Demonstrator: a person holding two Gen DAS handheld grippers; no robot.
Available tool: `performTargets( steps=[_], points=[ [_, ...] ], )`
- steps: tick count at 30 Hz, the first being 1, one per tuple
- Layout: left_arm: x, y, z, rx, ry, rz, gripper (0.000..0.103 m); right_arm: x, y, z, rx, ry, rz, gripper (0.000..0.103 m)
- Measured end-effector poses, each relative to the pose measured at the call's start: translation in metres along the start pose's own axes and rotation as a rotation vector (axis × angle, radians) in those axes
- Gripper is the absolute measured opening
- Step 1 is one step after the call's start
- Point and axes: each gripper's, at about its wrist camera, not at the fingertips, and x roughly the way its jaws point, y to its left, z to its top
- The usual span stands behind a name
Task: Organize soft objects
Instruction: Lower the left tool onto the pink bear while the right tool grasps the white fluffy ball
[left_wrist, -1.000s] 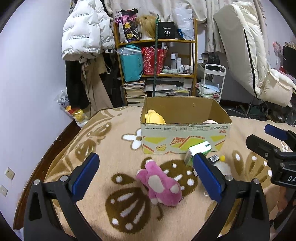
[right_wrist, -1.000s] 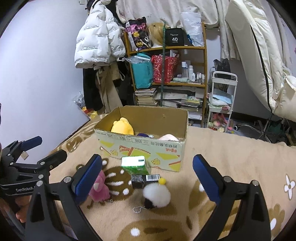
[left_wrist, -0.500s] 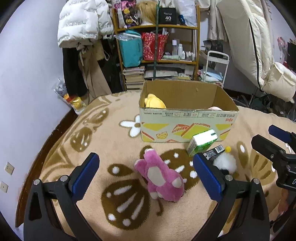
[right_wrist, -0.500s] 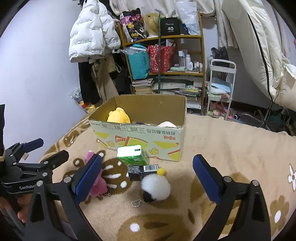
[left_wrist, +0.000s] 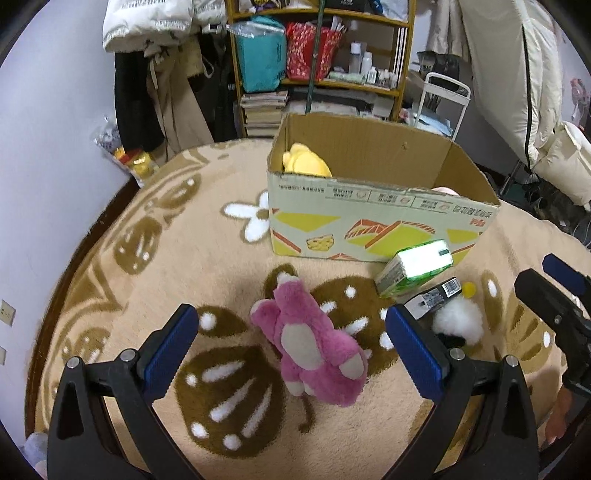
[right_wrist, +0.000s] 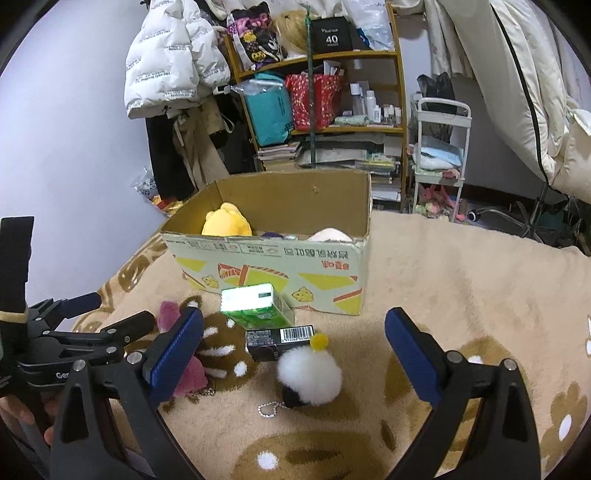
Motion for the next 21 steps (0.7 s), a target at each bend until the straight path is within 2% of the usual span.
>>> performTargets(
  steps=[12, 21],
  points=[
    [0.03, -0.008, -0.001, 0.035, 0.099, -0.01, 0.1, 0.032, -0.011, -0.009, 0.058, 0.135, -0.002, 0.103],
    [0.053, -0.014, -0.004, 0.04, 0.182, -0.019, 0.1, 0.063, -0.014, -0.022, 0.072, 0.282, 0.001, 0.103]
  ],
)
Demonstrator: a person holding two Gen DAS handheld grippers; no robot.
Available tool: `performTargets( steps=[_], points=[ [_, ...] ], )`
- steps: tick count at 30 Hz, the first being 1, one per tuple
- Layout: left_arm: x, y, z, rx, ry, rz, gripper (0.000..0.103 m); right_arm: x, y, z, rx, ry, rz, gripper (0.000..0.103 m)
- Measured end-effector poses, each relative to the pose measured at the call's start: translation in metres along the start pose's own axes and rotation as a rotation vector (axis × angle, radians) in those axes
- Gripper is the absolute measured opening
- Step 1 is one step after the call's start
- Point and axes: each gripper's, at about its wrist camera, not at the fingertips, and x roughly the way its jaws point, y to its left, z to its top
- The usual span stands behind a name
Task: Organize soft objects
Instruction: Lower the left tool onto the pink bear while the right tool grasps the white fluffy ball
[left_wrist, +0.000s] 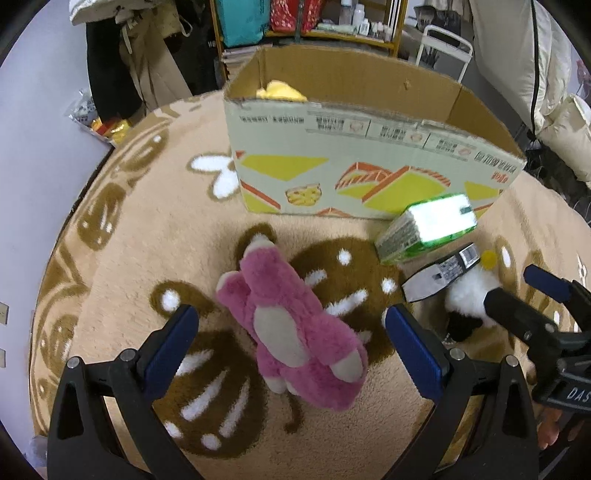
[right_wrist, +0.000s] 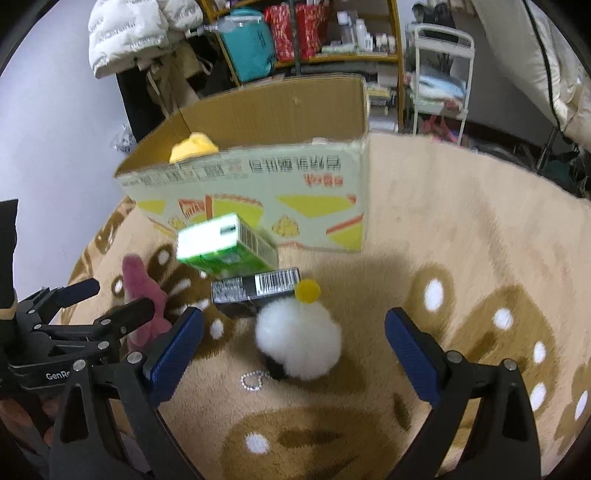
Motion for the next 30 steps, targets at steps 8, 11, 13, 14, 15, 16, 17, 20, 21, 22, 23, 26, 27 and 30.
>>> performTargets(
  steps=[8, 11, 13, 14, 15, 16, 17, 20, 21, 22, 23, 26, 27, 30],
  points=[
    [0.02, 0.0, 0.001, -0.004, 0.064, -0.002, 0.1, 0.019, -0.007, -0.002, 0.027, 0.074, -0.017, 0.102],
    [0.027, -0.001, 0.001, -0.003, 0.086, -0.017, 0.1, 0.024, -0.01, -0.002, 0.036, 0.097, -0.031, 0.102],
    [0.034, -0.002, 0.0, -0.005, 0.114, -0.035, 0.1, 0.027, -0.012, -0.002, 0.04, 0.108, -0.033, 0.098],
    [0.037, -0.002, 0.0, -0.006, 0.125, -0.041, 0.1, 0.029, -0.012, -0.003, 0.042, 0.116, -0.031, 0.095],
    [0.039, -0.003, -0.001, -0.005, 0.13, -0.042, 0.1, 0.032, -0.013, -0.003, 0.046, 0.129, -0.025, 0.092],
    [0.041, -0.004, -0.001, -0.003, 0.136, -0.041, 0.1, 0.034, -0.014, -0.004, 0.048, 0.136, -0.02, 0.091],
    [0.043, -0.004, -0.001, -0.001, 0.14, -0.038, 0.1, 0.037, -0.014, -0.004, 0.051, 0.146, -0.012, 0.087],
    [0.048, -0.006, -0.001, 0.007, 0.155, -0.03, 0.098, 0.041, -0.014, -0.004, 0.038, 0.156, -0.012, 0.084],
    [0.049, -0.006, -0.002, 0.009, 0.154, -0.03, 0.097, 0.042, -0.013, -0.004, 0.034, 0.16, -0.011, 0.082],
    [0.049, -0.007, -0.002, 0.011, 0.151, -0.031, 0.095, 0.044, -0.013, -0.004, 0.032, 0.163, -0.01, 0.079],
    [0.049, -0.007, -0.002, 0.012, 0.149, -0.035, 0.092, 0.046, -0.013, -0.004, 0.029, 0.17, -0.012, 0.071],
    [0.047, -0.005, -0.003, 0.005, 0.14, -0.015, 0.085, 0.052, -0.014, -0.005, 0.021, 0.184, -0.026, 0.068],
    [0.046, -0.005, -0.003, 0.001, 0.134, -0.014, 0.076, 0.053, -0.014, -0.005, 0.02, 0.183, -0.028, 0.068],
    [0.043, -0.002, -0.005, -0.011, 0.131, -0.022, 0.069, 0.053, -0.013, -0.005, 0.009, 0.183, -0.04, 0.068]
  ],
)
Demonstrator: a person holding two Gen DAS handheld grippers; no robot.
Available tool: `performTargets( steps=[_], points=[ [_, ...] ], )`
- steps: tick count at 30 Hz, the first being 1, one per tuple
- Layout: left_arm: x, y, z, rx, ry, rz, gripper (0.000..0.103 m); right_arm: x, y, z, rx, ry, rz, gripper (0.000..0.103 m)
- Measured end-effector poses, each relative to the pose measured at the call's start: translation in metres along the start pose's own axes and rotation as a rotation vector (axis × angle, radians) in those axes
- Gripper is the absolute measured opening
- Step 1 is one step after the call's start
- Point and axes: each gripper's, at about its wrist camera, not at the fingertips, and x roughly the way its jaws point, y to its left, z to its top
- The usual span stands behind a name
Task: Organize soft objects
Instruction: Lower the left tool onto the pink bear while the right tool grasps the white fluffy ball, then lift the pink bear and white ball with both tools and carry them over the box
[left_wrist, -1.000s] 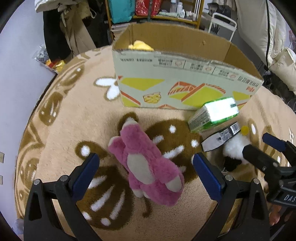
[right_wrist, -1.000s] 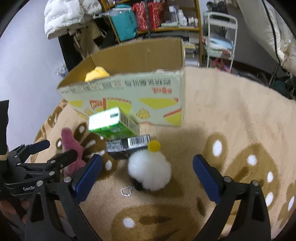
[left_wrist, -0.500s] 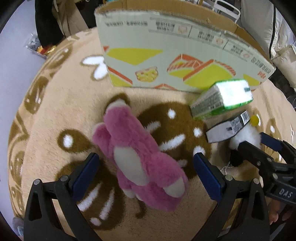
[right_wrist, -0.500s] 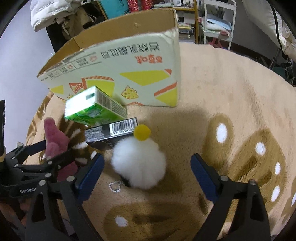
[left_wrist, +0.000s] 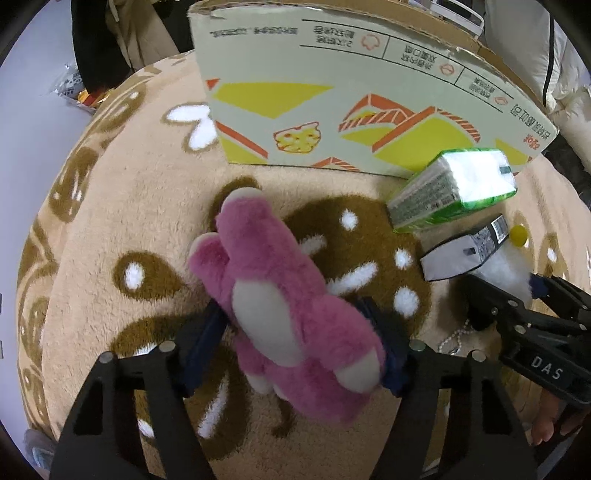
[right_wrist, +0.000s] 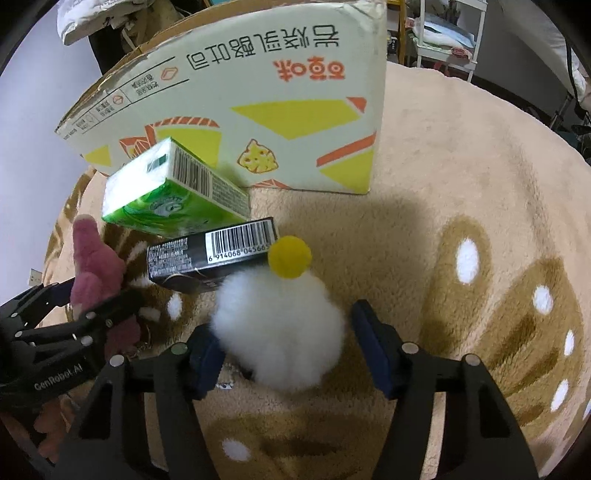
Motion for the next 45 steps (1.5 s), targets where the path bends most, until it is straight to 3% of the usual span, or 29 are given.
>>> performTargets(
  steps=[3, 8, 12, 18, 22, 29, 32, 39, 45],
  points=[
    [-0.002, 0.0, -0.003, 0.004, 0.006, -0.028, 0.058, 0.001, 0.003, -0.001, -0.012, 0.001, -0.018, 0.066],
    [-0.013, -0.007, -0.006, 0.02, -0.026, -0.096, 0.055, 0.0, 0.004, -0.003, -0.003, 0.0, -0.036, 0.05],
    [-0.022, -0.009, -0.007, 0.028, -0.065, -0.066, 0.055, 0.002, 0.003, -0.005, 0.014, -0.004, -0.031, 0.04],
    [-0.035, -0.007, -0.009, 0.019, -0.107, -0.038, 0.055, -0.007, -0.004, -0.004, 0.042, -0.041, 0.019, 0.037],
    [-0.068, -0.006, -0.017, 0.026, -0.212, -0.039, 0.055, -0.031, -0.006, -0.003, 0.036, -0.123, 0.026, 0.037],
    [-0.128, -0.008, -0.026, 0.026, -0.463, -0.001, 0.055, -0.096, 0.009, -0.008, -0.015, -0.403, 0.034, 0.037],
    [-0.148, -0.011, -0.029, 0.043, -0.558, 0.026, 0.055, -0.112, 0.014, -0.009, -0.038, -0.473, 0.025, 0.037],
    [-0.169, -0.01, -0.024, 0.054, -0.653, 0.057, 0.055, -0.144, 0.022, 0.005, -0.08, -0.595, 0.017, 0.037],
    [-0.184, -0.006, -0.012, 0.046, -0.675, 0.02, 0.055, -0.165, 0.028, 0.017, -0.115, -0.655, 0.037, 0.037]
  ],
)
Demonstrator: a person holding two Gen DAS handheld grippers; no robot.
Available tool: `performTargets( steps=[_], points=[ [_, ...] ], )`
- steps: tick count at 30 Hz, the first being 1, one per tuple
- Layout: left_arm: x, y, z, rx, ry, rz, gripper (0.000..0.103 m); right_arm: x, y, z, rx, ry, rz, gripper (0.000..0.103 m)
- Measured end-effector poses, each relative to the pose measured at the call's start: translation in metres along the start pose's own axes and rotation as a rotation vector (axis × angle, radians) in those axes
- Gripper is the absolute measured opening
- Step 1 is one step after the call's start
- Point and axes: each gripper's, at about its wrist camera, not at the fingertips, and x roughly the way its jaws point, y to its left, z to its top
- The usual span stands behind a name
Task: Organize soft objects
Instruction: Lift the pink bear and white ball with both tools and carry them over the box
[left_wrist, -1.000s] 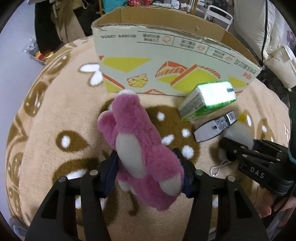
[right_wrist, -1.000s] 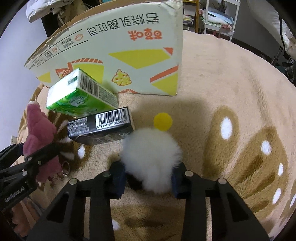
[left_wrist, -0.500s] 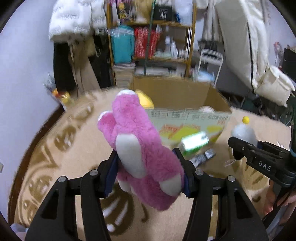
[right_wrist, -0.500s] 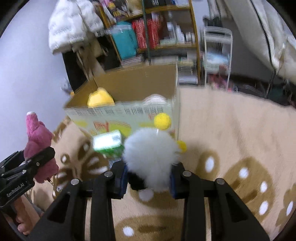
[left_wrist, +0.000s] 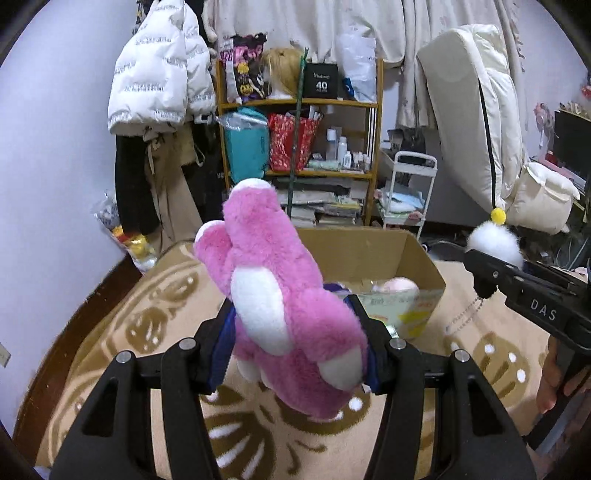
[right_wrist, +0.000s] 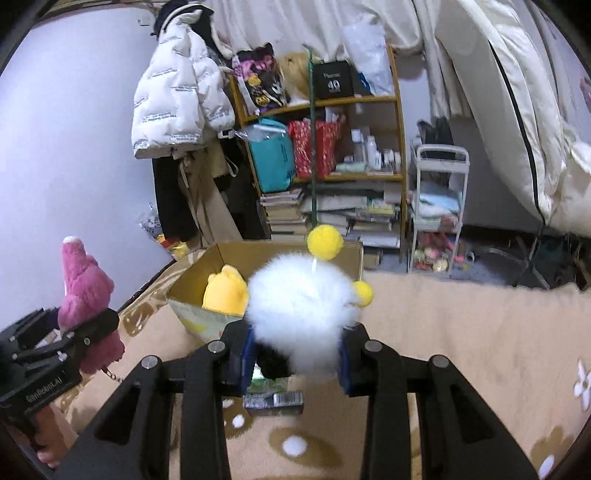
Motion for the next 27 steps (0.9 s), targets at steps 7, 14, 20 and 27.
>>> performTargets(
  steps=[7, 14, 20, 27],
  points=[
    [0.01, 0.004, 0.033, 0.017, -0.055, 0.021, 0.055, 0.003, -0.003, 0.024, -0.028, -0.054, 0.025, 0.037],
    [0.035, 0.011, 0.063, -0.011, -0.061, 0.015, 0.055, 0.016, -0.007, 0.051, -0.062, -0.089, 0.021, 0.037],
    [0.06, 0.014, 0.078, -0.023, -0.064, 0.002, 0.055, 0.033, -0.011, 0.066, -0.061, -0.112, 0.037, 0.037],
    [0.095, 0.01, 0.076, 0.002, -0.075, -0.039, 0.056, 0.063, -0.009, 0.062, -0.066, -0.083, 0.076, 0.037]
  ],
)
